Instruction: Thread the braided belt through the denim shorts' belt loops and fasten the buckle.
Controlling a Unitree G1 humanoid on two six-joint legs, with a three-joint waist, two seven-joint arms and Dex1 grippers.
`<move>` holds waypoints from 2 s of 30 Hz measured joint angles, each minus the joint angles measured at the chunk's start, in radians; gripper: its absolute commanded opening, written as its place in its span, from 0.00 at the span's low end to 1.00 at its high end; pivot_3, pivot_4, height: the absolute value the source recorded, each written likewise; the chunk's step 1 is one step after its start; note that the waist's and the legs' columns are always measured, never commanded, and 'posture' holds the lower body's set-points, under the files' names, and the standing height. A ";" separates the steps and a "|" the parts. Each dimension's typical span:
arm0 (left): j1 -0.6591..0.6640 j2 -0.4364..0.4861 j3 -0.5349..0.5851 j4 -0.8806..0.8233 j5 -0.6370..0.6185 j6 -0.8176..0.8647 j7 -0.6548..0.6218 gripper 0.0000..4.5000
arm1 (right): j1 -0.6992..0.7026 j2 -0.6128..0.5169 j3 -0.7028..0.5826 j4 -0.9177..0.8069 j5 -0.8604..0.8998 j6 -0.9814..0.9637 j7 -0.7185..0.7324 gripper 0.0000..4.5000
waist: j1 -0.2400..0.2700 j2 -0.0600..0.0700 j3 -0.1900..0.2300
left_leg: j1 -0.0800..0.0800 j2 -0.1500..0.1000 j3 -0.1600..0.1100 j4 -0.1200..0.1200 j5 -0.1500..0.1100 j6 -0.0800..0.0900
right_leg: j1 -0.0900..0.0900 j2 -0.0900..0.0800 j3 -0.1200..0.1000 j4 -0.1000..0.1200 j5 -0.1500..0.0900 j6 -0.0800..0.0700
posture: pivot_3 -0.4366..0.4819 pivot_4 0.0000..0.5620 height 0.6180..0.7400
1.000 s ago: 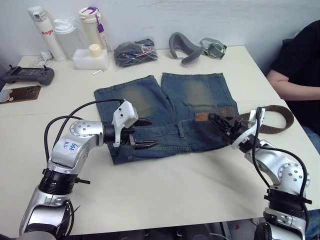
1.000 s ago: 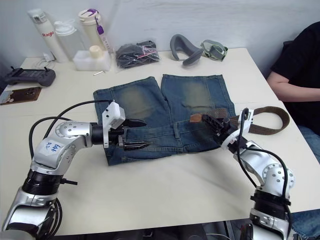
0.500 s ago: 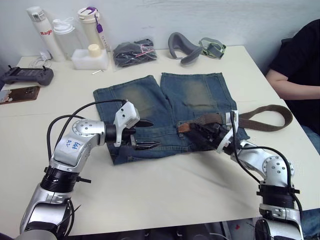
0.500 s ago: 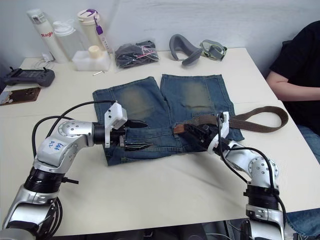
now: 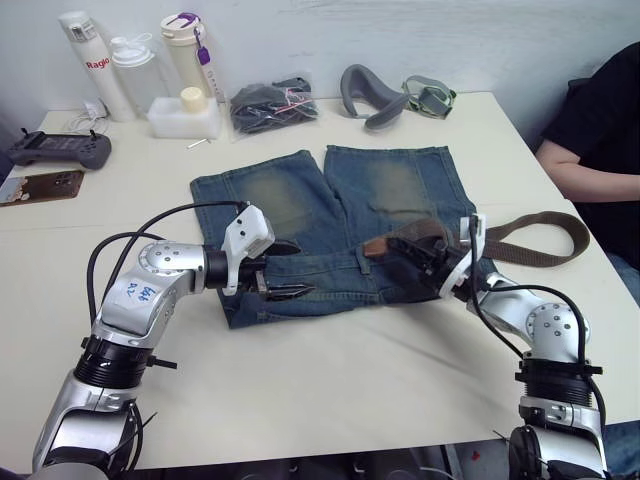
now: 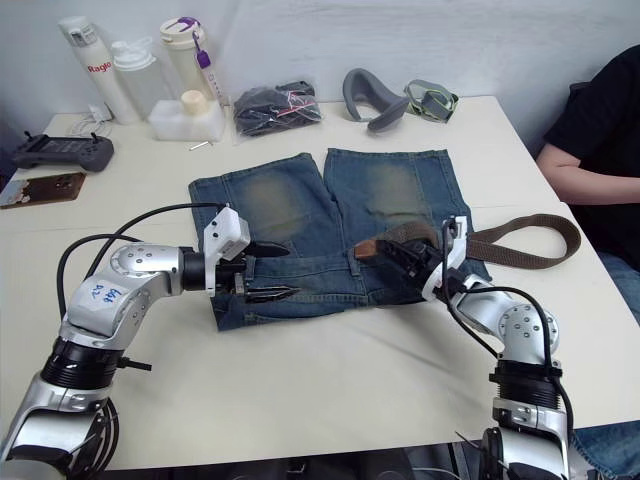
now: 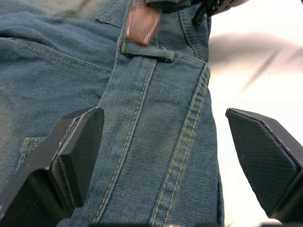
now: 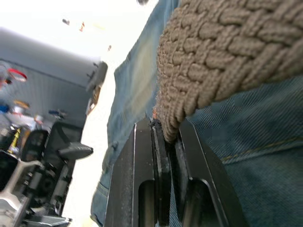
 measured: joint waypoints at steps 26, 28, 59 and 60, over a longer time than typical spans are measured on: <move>-0.002 0.000 0.000 -0.001 -0.002 0.002 -0.002 1.00 | 0.040 0.046 0.039 -0.013 -0.126 -0.017 0.078 0.01 | -0.001 0.000 0.000 | 0.000 0.000 0.000 0.000 0.000 0.000 | 0.000 0.000 0.000 0.000 0.000 0.000 | 0.48 0.27 1.00; -0.002 0.000 0.000 -0.002 -0.002 0.003 -0.002 1.00 | 0.041 0.039 0.048 -0.016 -0.152 -0.024 0.099 0.01 | -0.001 0.000 0.000 | 0.000 0.000 0.000 0.000 0.000 0.000 | 0.000 0.000 0.000 0.000 0.000 0.000 | 0.48 0.27 1.00; -0.004 -0.008 0.000 -0.002 -0.002 0.003 -0.001 1.00 | 0.080 0.057 0.092 -0.122 -0.332 -0.101 0.116 0.01 | 0.000 0.000 0.000 | 0.001 0.000 0.000 0.000 0.000 -0.001 | 0.001 0.000 0.000 0.000 0.000 0.000 | 0.48 0.27 1.00; -0.004 -0.008 0.000 -0.002 -0.002 0.003 -0.001 1.00 | 0.086 0.050 0.099 -0.134 -0.331 -0.090 0.122 0.01 | 0.000 0.000 0.000 | 0.001 0.000 0.000 0.000 0.000 -0.001 | 0.001 0.000 0.000 0.000 0.000 0.000 | 0.48 0.27 1.00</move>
